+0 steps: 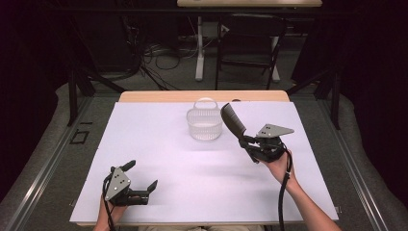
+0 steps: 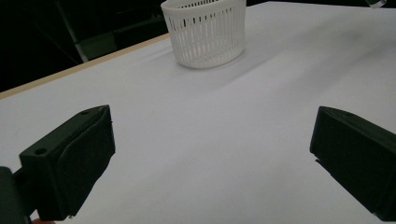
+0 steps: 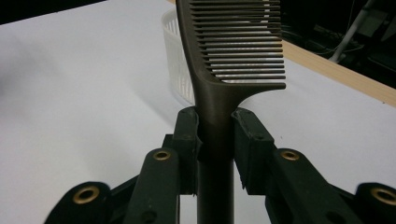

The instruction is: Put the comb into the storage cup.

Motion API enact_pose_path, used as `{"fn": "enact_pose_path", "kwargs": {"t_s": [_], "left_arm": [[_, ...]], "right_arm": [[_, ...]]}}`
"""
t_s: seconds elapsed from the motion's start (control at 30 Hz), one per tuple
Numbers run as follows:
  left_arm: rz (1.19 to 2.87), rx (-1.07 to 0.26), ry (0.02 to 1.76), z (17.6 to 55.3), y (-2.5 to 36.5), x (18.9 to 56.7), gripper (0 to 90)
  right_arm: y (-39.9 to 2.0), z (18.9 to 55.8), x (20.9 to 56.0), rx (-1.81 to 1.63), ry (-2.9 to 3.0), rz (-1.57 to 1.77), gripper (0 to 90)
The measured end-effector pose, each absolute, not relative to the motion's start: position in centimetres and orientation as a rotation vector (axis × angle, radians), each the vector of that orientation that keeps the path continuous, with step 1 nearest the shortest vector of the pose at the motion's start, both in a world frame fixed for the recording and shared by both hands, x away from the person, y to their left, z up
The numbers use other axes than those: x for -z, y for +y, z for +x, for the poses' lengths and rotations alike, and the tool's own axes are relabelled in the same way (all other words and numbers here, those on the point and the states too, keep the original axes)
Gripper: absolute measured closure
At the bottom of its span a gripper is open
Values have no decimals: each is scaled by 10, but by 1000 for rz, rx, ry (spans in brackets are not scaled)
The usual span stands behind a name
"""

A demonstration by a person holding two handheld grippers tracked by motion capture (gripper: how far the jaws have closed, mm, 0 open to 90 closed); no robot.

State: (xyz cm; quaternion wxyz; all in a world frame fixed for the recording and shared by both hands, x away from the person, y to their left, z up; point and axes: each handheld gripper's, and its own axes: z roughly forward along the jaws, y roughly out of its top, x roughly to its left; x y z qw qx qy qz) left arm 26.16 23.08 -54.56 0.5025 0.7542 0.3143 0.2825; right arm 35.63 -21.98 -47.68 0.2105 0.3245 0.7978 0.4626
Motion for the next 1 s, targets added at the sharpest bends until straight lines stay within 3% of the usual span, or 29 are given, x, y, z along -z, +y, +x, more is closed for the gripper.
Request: {"fn": "enact_pose_path", "kwargs": {"t_s": [1.0], "left_arm": [[1820,-693,768,258,233,545,2]], "right_arm": [[-210,371,466,-1347,2161,901,723]]}}
